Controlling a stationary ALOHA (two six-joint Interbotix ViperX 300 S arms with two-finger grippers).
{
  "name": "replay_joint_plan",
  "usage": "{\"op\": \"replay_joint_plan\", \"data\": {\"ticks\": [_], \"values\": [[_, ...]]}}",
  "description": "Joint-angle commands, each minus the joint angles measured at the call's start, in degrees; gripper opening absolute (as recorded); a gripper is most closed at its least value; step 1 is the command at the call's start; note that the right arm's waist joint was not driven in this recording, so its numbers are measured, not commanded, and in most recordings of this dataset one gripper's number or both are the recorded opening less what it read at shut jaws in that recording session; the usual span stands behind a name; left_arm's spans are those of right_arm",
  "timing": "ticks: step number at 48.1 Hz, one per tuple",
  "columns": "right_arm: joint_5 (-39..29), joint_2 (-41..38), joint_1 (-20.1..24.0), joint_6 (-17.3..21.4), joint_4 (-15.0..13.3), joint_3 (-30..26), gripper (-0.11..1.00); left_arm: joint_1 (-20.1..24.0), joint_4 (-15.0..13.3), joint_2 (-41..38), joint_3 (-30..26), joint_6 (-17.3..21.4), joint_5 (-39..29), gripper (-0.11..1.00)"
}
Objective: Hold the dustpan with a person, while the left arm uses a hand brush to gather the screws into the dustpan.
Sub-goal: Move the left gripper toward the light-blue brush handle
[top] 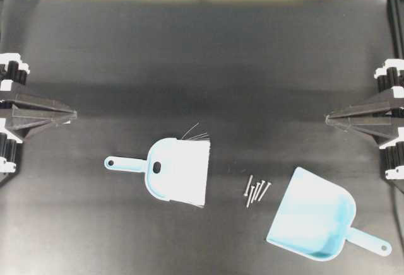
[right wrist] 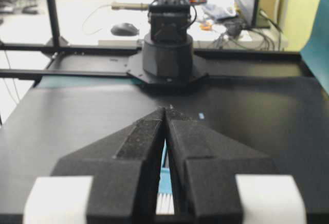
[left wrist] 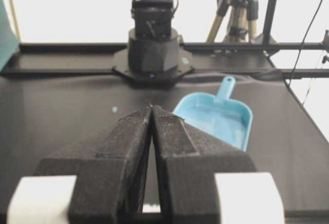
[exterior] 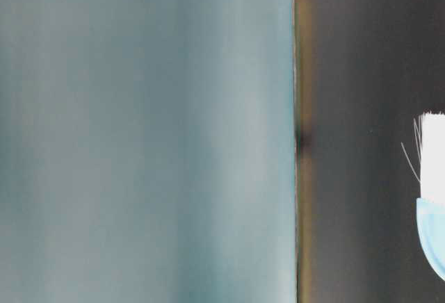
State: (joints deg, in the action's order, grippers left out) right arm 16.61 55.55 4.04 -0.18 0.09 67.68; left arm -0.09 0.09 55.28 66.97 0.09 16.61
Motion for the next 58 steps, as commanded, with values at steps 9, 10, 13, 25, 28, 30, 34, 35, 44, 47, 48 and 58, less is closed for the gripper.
{"op": "replay_joint_plan", "data": {"ticks": [9, 10, 13, 25, 28, 30, 34, 35, 44, 47, 48, 58], "values": [[-3.4, 0.8, 0.0, 0.2, 0.1, 0.2, 0.00, -1.0, 2.5, -8.0, -0.4, -4.0, -0.9, 0.00], [-4.2, 1.1, 0.0, 0.3, 0.0, 0.2, 0.00, -1.1, 2.5, -8.7, -0.4, -4.1, -1.0, 0.00], [-6.6, 1.9, 0.1, 0.2, 0.0, 0.4, 0.00, -1.3, 2.5, -11.3, -0.6, -4.3, -2.0, 0.00], [-16.5, 9.0, 0.0, 0.2, 0.1, 4.1, 0.00, -3.0, 2.5, -17.9, -1.4, -4.6, -8.9, 0.00], [-18.8, 11.3, 0.0, 0.6, 0.0, 5.4, 0.00, -3.4, 2.5, -19.6, -1.3, -4.6, -9.5, 0.00], [-20.3, 12.7, 0.0, 0.5, 0.1, 6.3, 0.00, -3.5, 2.5, -20.5, -1.2, -4.6, -9.1, 0.00], [-23.1, 16.3, 0.1, 0.6, 0.0, 8.1, 0.00, -3.6, 2.5, -22.1, -1.1, -4.8, -7.2, 0.00], [-23.4, 17.1, 0.0, 0.6, 0.1, 8.4, 0.00, -3.6, 2.5, -22.6, -1.0, -5.0, -6.5, 0.00], [-25.8, 25.0, 0.0, 0.4, 0.1, 11.3, 0.00, -3.3, 2.5, -29.0, 1.7, -8.2, 3.6, 0.03], [-26.5, 27.1, 0.0, 0.6, 0.1, 12.0, 0.00, -3.2, 2.5, -31.6, 2.3, -9.4, 6.9, 0.14], [-26.9, 27.7, 0.0, 0.6, 0.1, 12.0, 0.00, -3.2, 2.5, -32.4, 2.4, -9.7, 7.9, 0.19], [-32.5, 29.9, 0.0, 1.0, 0.1, 12.4, 0.00, -2.6, 2.5, -41.6, 4.1, -10.4, 17.2, 0.79]]}}
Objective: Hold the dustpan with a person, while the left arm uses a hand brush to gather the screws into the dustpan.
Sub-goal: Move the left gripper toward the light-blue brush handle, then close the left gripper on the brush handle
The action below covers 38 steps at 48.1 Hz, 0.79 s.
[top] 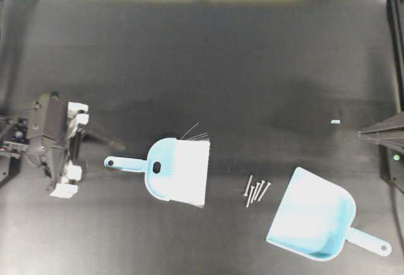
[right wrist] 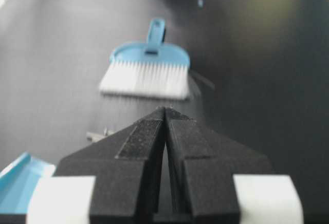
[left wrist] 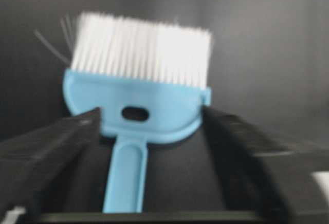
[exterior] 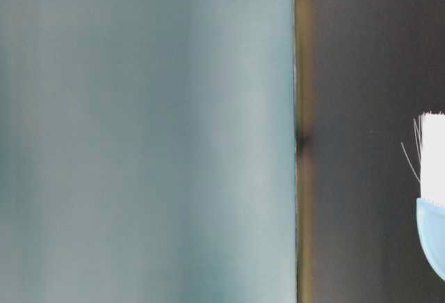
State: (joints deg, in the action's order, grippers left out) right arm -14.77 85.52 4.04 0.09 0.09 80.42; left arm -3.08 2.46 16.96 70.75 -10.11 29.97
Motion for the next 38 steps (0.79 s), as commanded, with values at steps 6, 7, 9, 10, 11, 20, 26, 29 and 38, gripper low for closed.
{"op": "replay_joint_plan", "data": {"ticks": [6, 7, 9, 10, 11, 20, 26, 29, 38], "values": [[-0.2, -0.1, 0.1, 0.9, 0.1, -0.3, 0.00, 1.8, 0.2, -9.1, 0.8, -0.4, 9.4, 0.84], [-0.2, -0.1, 0.1, 0.9, 0.1, -0.3, 0.00, 1.9, 0.1, -10.0, 0.8, -0.4, 10.2, 0.83], [0.0, -0.2, 0.1, 0.9, 0.2, -0.3, 0.00, 1.9, 0.2, -11.8, 0.6, -0.4, 11.5, 0.83], [0.1, -0.1, 0.1, 0.8, 0.1, -0.4, 0.00, 1.9, 0.1, -12.6, 0.5, -0.4, 12.0, 0.83], [0.1, -0.1, 0.0, 0.8, 0.1, -0.4, 0.00, 1.9, 0.2, -13.4, 0.4, -0.4, 12.4, 0.83], [0.0, 0.0, 0.1, 0.6, 0.2, -0.4, 0.00, 1.6, 0.1, -21.1, -1.6, -0.5, 14.2, 0.84], [0.0, 0.1, 0.0, 0.6, 0.2, -0.4, 0.00, 1.0, 0.1, -24.6, -2.6, -0.5, 15.0, 0.84], [0.1, 0.0, 0.1, 0.6, 0.2, -0.4, 0.00, 0.2, 0.2, -25.8, -3.3, -0.4, 15.0, 0.84], [0.1, 0.1, 0.1, 0.6, 0.2, -0.4, 0.00, -1.8, 0.1, -28.8, -5.4, -0.4, 13.1, 0.83]]}}
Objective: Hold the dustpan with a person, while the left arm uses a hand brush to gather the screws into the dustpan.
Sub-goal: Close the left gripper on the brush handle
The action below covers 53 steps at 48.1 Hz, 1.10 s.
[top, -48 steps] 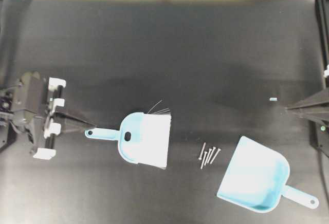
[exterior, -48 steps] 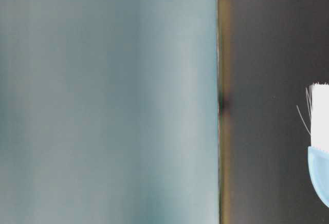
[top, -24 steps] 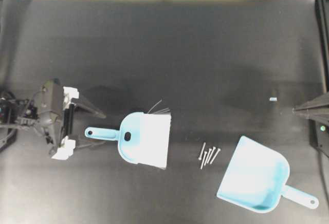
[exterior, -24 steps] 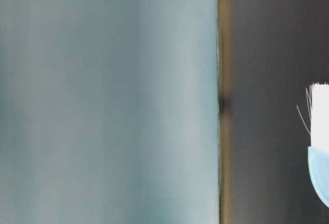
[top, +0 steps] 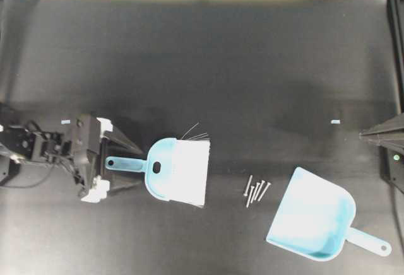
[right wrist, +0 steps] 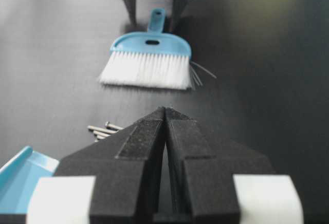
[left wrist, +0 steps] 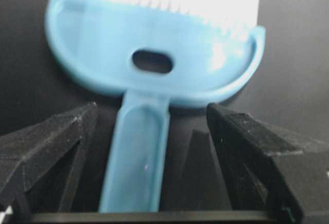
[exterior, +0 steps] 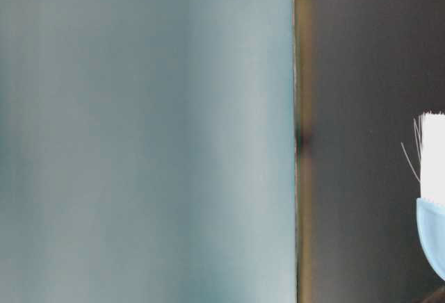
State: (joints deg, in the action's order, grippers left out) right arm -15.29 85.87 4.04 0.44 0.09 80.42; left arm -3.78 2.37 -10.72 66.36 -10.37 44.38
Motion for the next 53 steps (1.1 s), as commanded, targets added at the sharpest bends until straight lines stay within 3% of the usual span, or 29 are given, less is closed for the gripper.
{"op": "replay_joint_plan", "data": {"ticks": [1, 8, 14, 25, 34, 40, 53], "values": [[0.6, -0.3, 0.0, 0.3, 0.2, -0.4, 0.00, -1.1, 0.2, -1.2, -1.2, -0.2, -1.8, 0.83], [0.4, -0.3, 0.0, 0.3, 0.2, -0.2, 0.00, -1.1, 0.2, -1.6, -2.0, -0.2, -5.7, 0.82], [0.4, -0.4, 0.0, 0.3, 0.2, -0.2, 0.00, -1.1, 0.2, -1.6, -1.8, -0.2, -7.4, 0.74], [0.5, -0.7, 0.0, -0.5, 0.2, 0.4, 0.00, -1.1, 0.2, -1.4, -1.8, 0.2, -8.3, 0.30], [0.6, -0.6, 0.0, -0.5, 0.1, 0.7, 0.00, -1.1, 0.2, -0.3, -2.6, 1.3, -10.2, 0.31], [0.7, -0.7, 0.0, -0.5, 0.2, 1.0, 0.00, -1.1, 0.2, 2.5, -4.4, 2.4, -14.9, 0.31], [1.0, -0.7, 0.0, -0.5, 0.2, 1.2, 0.00, -1.1, 0.3, 13.9, -12.6, 5.7, -38.9, 0.31]]}}
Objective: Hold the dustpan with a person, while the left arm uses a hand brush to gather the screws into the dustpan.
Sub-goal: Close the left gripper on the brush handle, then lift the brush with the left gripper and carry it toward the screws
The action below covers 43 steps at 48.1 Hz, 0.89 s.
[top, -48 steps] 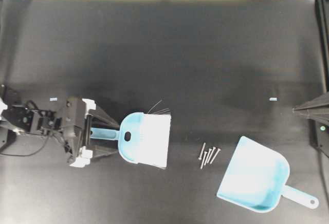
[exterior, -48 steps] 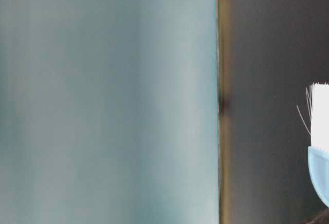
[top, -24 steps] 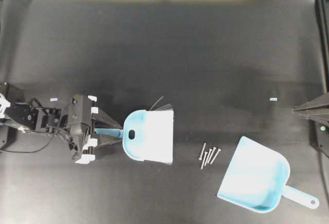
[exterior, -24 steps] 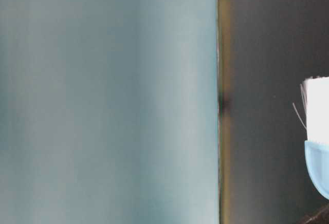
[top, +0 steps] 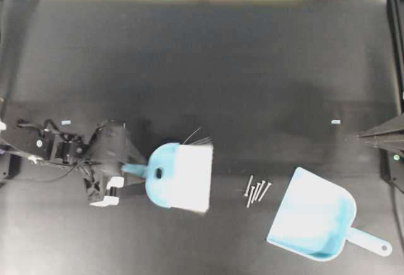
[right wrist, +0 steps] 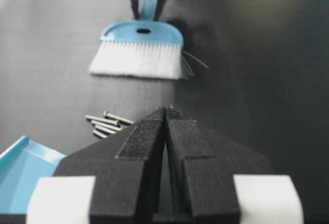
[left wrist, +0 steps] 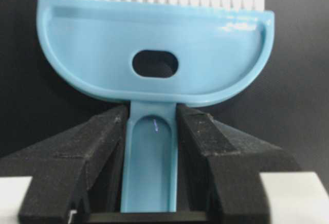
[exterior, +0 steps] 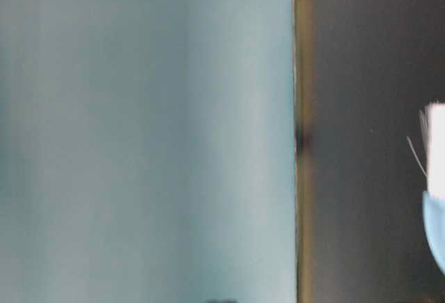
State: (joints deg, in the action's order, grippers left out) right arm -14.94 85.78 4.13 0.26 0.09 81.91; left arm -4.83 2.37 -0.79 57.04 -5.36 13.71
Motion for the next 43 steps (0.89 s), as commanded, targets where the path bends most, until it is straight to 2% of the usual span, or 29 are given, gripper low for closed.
{"op": "replay_joint_plan", "data": {"ticks": [1, 7, 18, 27, 37, 43], "values": [[0.6, -0.5, 0.0, -0.4, 0.1, -0.3, 0.00, 0.1, 0.3, 4.7, -4.1, 1.1, -10.5, 0.31], [0.7, -0.5, 0.0, -0.4, 0.2, -0.3, 0.00, 1.6, 0.3, 9.4, -9.7, 3.3, -22.9, 0.31], [0.6, -0.4, 0.0, -0.4, 0.2, -0.3, 0.00, 3.9, 0.4, 13.7, -18.5, 10.1, -41.8, 0.31], [0.6, -0.4, 0.0, -0.4, 0.1, -0.3, 0.00, 4.4, 0.4, 10.9, -27.2, 13.7, -54.6, 0.31], [0.6, -0.4, -0.1, -0.4, 0.2, -0.3, 0.00, 4.4, 0.6, 6.9, -38.8, 17.4, -77.3, 0.31], [0.7, -0.4, 0.0, -0.4, 0.2, -0.2, 0.00, 5.2, 0.9, 4.7, -45.1, 18.2, -85.6, 0.31]]}}
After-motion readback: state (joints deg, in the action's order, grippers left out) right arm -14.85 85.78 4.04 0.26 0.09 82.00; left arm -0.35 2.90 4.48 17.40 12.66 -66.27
